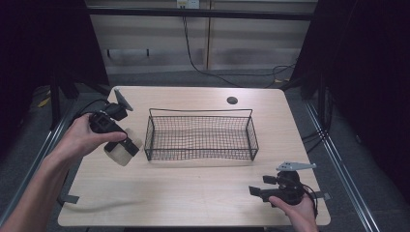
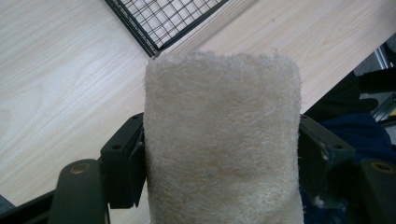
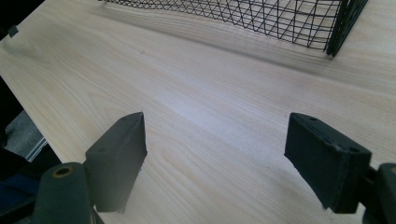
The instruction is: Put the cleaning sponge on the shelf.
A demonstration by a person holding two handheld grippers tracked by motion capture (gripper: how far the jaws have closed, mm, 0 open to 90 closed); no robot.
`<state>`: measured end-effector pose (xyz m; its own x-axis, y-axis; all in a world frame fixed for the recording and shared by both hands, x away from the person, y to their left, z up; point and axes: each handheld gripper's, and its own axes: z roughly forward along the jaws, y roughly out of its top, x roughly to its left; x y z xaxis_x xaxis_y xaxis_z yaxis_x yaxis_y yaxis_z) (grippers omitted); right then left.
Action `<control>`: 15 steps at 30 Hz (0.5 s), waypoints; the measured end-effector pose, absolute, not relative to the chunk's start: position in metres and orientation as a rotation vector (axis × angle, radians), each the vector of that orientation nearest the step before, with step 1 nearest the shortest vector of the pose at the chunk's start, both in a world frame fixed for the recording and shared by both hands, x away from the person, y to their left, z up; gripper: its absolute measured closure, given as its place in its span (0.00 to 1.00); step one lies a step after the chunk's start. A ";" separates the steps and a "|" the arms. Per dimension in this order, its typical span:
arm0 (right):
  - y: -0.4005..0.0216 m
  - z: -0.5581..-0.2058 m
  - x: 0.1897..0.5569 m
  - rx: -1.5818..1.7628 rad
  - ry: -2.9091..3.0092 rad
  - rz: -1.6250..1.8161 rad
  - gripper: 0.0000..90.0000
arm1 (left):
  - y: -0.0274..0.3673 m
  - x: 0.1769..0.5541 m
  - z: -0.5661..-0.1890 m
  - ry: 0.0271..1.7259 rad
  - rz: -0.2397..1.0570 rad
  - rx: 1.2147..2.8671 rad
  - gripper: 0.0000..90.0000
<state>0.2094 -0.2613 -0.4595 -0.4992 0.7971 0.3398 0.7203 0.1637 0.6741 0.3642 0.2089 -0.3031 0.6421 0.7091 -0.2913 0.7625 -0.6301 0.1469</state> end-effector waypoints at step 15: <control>-0.262 -0.459 0.209 1.527 2.320 1.257 0.23 | 0.190 0.380 -0.302 1.214 -0.324 2.575 0.32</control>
<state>0.2088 -0.2620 -0.4593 -0.4951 0.7987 0.3418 0.7225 0.1601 0.6726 0.3803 0.1896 -0.3021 0.6225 0.7165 -0.3149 0.7781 -0.6098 0.1507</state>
